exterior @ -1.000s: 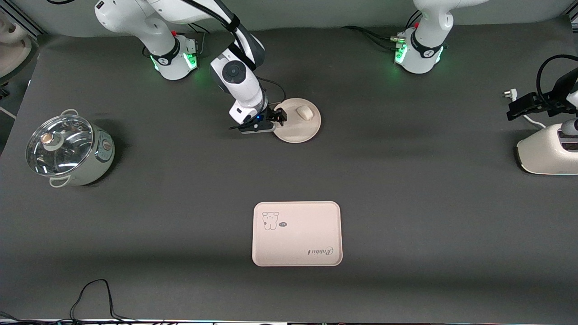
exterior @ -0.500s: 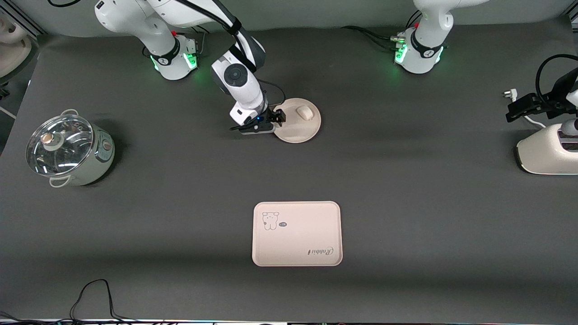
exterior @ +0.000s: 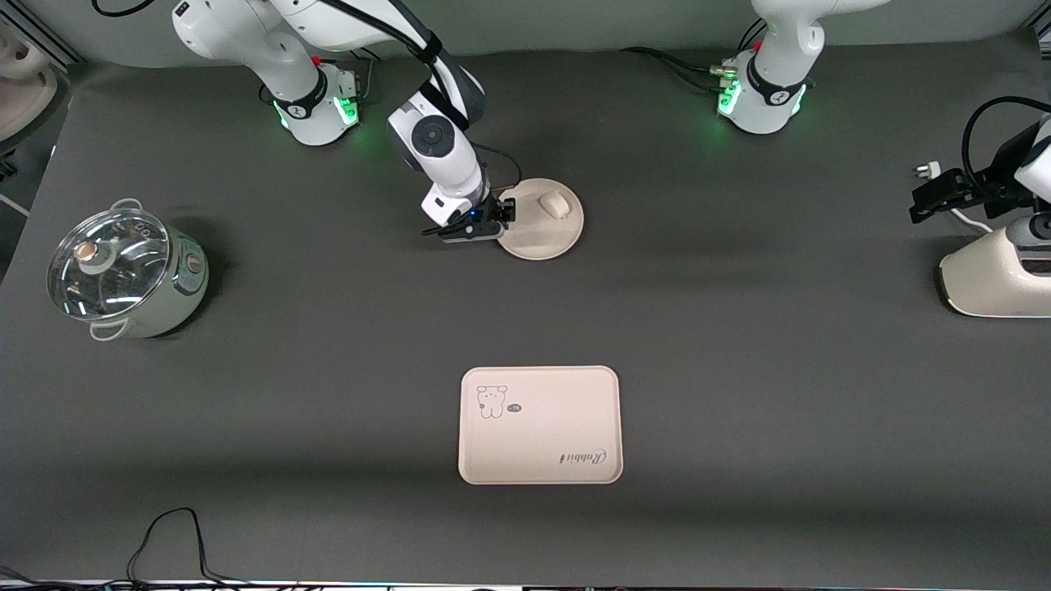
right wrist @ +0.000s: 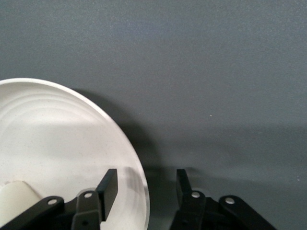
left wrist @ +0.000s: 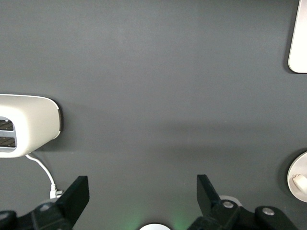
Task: Place bun in plate and plate on tray
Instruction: 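Lift the plate with the right gripper and carry it over the tray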
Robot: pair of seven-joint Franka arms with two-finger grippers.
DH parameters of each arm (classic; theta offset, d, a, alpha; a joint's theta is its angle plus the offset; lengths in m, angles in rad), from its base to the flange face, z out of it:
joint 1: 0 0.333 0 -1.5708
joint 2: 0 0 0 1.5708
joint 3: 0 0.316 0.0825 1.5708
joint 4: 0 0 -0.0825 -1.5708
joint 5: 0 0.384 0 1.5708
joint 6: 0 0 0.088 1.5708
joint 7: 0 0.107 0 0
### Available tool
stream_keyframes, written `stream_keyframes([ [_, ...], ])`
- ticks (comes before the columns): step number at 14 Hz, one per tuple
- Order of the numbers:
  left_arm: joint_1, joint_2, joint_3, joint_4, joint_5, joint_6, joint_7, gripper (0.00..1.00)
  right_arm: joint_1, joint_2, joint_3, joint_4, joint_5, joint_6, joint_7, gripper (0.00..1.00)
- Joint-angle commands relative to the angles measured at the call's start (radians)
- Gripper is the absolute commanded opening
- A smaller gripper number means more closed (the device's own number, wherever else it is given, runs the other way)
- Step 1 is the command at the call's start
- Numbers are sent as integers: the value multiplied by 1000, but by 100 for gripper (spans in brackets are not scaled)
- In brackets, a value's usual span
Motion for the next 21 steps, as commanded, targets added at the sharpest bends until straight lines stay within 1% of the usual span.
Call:
stream_keyframes([
  [1, -12, 9, -11, 43, -8, -16, -23, 100, 7, 9, -1, 20, 27, -1, -19, 29],
  [4, -11, 9, -14, 45, -8, -13, -23, 100, 5, 3, -1, 21, 27, -4, -19, 0],
  [8, -11, 9, -14, 45, -5, -10, -21, 100, 5, 1, -1, 21, 27, -4, -25, 0],
  [10, -11, 9, -14, 45, -5, -10, -21, 100, -1, -23, -1, 21, 27, -7, -34, 0],
  [11, -11, 15, -14, 45, -5, -4, -21, 100, -4, -55, -1, 21, 27, -36, -51, 0],
  [14, -7, 29, -12, 60, -2, -5, -21, 100, -33, -214, -3, 21, 27, -206, -141, 0],
  [16, -7, 30, -12, 60, -2, -4, -21, 100, -51, -308, -7, 41, 29, -309, -180, 0],
  [17, -7, 30, -12, 60, -2, -4, -21, 100, -56, -336, -10, 67, 31, -366, -186, 0],
  [19, -7, 30, -12, 64, 0, -4, -21, 100, -61, -357, -13, 136, 31, -447, -187, 0],
  [21, -11, 32, -12, 72, -2, -4, -21, 100, -88, -339, -15, 177, 31, -446, -196, 0],
])
